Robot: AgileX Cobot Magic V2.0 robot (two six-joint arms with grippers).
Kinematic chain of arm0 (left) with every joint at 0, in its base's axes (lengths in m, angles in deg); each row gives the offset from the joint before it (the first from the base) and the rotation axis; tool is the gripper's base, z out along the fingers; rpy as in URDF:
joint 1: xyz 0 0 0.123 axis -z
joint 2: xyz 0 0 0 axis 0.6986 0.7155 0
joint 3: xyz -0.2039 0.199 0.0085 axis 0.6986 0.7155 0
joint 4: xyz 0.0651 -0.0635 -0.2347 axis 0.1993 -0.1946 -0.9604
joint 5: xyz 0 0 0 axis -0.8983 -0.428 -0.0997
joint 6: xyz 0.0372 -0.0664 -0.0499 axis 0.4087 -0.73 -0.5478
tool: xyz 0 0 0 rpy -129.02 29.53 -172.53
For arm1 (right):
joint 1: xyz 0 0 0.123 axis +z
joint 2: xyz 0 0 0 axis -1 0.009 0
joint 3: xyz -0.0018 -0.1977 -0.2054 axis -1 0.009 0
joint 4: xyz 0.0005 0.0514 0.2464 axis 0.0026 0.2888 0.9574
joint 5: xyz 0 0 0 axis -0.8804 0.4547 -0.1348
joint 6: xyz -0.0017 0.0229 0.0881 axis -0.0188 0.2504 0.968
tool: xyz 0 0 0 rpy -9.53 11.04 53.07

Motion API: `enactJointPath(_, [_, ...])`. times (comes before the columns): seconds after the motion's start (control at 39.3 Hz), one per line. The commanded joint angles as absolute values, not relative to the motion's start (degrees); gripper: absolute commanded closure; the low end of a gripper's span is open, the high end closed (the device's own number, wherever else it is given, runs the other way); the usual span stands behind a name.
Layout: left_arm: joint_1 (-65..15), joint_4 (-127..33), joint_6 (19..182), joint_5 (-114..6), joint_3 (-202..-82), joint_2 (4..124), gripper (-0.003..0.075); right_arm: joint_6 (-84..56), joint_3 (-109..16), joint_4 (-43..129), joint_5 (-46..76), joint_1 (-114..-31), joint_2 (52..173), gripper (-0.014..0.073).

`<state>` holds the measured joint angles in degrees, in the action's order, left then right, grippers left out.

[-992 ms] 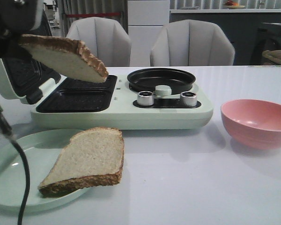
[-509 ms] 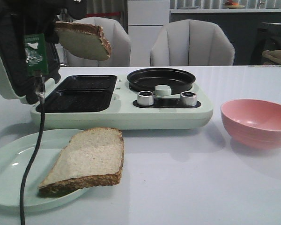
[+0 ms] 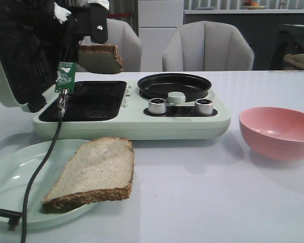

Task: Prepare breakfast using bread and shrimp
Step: 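Lift the bread slice with the left gripper and lower it onto the sandwich plate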

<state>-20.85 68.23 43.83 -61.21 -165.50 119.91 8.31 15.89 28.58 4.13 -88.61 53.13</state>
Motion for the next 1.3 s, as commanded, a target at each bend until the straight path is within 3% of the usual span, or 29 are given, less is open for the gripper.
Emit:
enactJointPath(0.0, [-21.44,69.83,42.87,-61.45,-167.73,119.23,0.0587,7.85,14.93,27.82,-1.25,-89.00,52.06,0.0441])
enactJointPath(0.48, [-21.49,65.88,42.87,-62.43,-165.55,121.63,0.0573,7.85,14.93,27.82,-1.25,-89.00,52.06,0.0441])
enactJointPath(0.61, [-21.39,64.34,42.87,-61.76,-165.55,121.63,0.0477,7.85,14.93,27.82,-1.25,-89.00,52.06,0.0441])
enactJointPath(0.76, [-21.01,63.14,42.78,-61.88,-165.55,121.52,0.0215,7.85,14.93,27.82,-1.25,-89.00,52.06,0.0441])
enactJointPath(0.84, [-20.71,62.32,42.78,-61.97,-165.55,121.26,0.0136,7.85,14.93,27.82,-1.25,-89.00,52.06,0.0441])
enactJointPath(1.27, [-18.71,43.95,43.53,-67.19,-165.55,114.26,0.0139,7.85,14.93,27.82,-1.20,-89.02,52.06,0.0441])
